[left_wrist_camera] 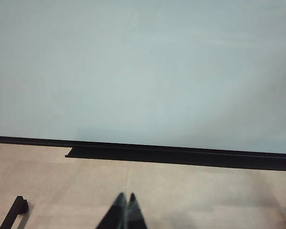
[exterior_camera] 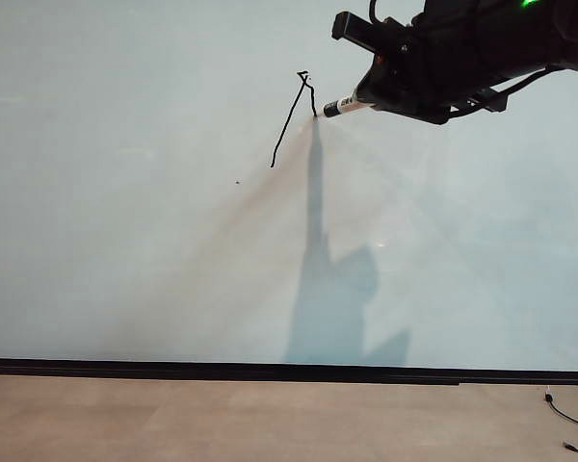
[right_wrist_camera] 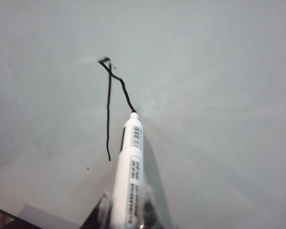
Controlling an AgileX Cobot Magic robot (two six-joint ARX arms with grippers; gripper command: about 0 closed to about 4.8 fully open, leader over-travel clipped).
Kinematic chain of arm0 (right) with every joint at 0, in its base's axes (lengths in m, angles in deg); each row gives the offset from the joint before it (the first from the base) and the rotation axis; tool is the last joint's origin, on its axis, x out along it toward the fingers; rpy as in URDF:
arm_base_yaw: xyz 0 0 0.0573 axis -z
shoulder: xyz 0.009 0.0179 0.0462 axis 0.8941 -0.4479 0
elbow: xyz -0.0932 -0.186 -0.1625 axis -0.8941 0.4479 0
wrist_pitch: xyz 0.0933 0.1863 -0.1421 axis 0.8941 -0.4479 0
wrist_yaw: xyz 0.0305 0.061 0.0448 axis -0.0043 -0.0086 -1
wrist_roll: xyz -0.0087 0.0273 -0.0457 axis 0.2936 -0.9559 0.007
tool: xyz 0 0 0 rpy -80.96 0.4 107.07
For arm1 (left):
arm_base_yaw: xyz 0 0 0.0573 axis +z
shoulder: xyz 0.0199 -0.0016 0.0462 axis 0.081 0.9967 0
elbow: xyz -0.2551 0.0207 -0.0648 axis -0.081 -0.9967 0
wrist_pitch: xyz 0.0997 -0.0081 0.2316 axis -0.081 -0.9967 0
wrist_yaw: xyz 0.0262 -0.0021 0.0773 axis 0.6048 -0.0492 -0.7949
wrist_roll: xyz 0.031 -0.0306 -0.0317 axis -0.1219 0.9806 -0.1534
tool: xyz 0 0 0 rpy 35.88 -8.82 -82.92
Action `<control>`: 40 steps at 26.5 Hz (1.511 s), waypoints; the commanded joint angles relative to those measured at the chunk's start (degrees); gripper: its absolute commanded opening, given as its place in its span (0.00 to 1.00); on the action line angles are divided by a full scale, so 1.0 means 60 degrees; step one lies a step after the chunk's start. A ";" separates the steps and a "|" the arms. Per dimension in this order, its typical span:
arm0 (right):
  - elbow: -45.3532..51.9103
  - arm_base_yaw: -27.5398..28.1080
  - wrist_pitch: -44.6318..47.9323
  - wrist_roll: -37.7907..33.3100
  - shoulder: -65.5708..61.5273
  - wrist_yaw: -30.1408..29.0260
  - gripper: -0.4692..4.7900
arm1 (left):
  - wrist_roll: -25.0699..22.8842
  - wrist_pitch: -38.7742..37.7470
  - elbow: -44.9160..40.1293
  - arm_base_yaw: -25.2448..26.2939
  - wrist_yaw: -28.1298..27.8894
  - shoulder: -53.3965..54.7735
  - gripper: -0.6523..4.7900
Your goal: Pick up the pen on the shelf to the right of the whiteboard and write the letter A.
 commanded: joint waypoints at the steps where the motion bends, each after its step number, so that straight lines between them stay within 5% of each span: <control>1: -0.0018 0.0044 -0.0182 -0.0044 0.0036 0.0412 0.08 | -0.0040 0.0087 0.0025 0.0000 0.0033 0.0004 0.11; 40: 0.0885 -0.0098 -0.0401 -0.0073 0.0408 0.1067 0.08 | -0.0044 0.0087 0.0025 0.0000 0.0033 0.0004 0.11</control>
